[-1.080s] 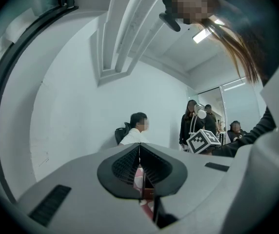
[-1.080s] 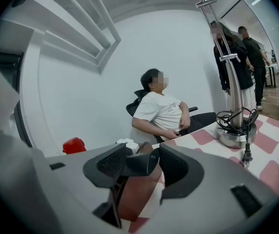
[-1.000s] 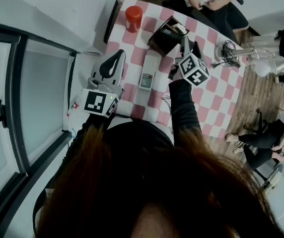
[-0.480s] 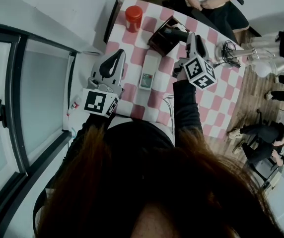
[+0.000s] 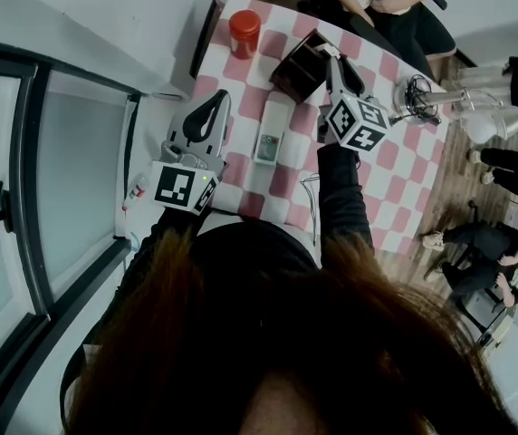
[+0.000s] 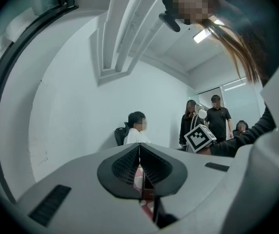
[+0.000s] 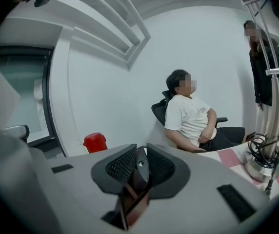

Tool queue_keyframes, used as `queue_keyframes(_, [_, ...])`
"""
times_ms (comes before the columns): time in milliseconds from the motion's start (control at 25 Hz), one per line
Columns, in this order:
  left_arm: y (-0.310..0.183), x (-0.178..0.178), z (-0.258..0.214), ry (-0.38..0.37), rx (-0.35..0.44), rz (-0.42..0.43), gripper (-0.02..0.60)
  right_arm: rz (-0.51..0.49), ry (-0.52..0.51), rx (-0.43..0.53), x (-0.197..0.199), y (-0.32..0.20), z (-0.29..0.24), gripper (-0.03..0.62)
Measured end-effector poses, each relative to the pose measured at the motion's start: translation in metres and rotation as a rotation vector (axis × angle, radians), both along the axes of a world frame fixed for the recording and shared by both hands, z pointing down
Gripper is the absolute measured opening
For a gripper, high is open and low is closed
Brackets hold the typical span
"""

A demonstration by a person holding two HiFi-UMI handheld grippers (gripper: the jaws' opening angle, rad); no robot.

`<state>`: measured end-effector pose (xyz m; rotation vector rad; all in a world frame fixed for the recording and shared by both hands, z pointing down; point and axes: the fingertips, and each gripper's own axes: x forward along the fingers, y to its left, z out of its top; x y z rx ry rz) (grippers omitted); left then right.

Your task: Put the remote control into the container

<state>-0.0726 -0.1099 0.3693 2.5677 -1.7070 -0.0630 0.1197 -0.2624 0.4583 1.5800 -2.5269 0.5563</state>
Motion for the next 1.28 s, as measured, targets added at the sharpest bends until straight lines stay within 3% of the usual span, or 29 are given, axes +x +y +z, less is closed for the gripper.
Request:
queue_keyframes(400, [-0.002,-0.003,0.002,-0.003,-0.006,-0.006,0.009,-0.020,0.040,-0.003,-0.011,-0.012,0.016,0.074])
queue_keyframes(680, [-0.004,0.000,0.000,-0.003,-0.001,0.000,0.009,-0.001,-0.004,0.105,-0.001,-0.019,-0.016,0.072])
queue_keyframes(840, [-0.005,0.003,-0.003,-0.002,0.007,0.007,0.009,0.019,-0.043,0.147,0.009,-0.016,-0.031,0.023])
queue_keyframes(1280, [-0.007,0.011,-0.016,-0.006,0.046,0.040,0.009,0.040,-0.176,0.298,0.036,0.029,-0.088,0.017])
